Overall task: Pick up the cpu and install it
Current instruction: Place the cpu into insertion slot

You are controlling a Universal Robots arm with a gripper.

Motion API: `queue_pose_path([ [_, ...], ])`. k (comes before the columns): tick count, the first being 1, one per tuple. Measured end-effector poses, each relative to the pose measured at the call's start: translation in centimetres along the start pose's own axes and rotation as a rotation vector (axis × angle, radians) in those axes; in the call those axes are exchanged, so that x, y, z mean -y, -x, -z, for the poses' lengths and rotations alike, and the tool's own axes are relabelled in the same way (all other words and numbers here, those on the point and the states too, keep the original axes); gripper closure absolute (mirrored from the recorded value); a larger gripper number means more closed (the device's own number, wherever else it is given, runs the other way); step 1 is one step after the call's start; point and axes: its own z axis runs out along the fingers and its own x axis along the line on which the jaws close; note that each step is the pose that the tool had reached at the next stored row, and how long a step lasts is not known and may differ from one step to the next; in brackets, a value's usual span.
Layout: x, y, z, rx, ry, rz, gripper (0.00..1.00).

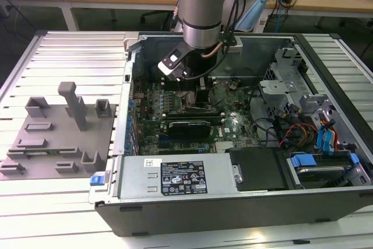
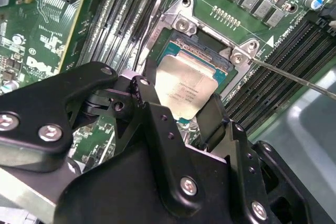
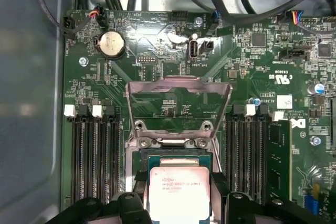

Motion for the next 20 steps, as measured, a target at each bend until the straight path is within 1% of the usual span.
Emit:
queue_pose_path([
  [6,0.03,-0.23,-0.23,0.0003,-0.0002,-0.003,0.45],
  [11,0.19,-0.45,-0.7,0.0005,-0.0002,-0.007,0.45],
  [14,0.24,-0.49,-0.89,0.0007,-0.0005,-0.007,0.45],
  [20,0.25,-0.5,-1.06,0.0007,-0.0004,-0.004,0.45],
])
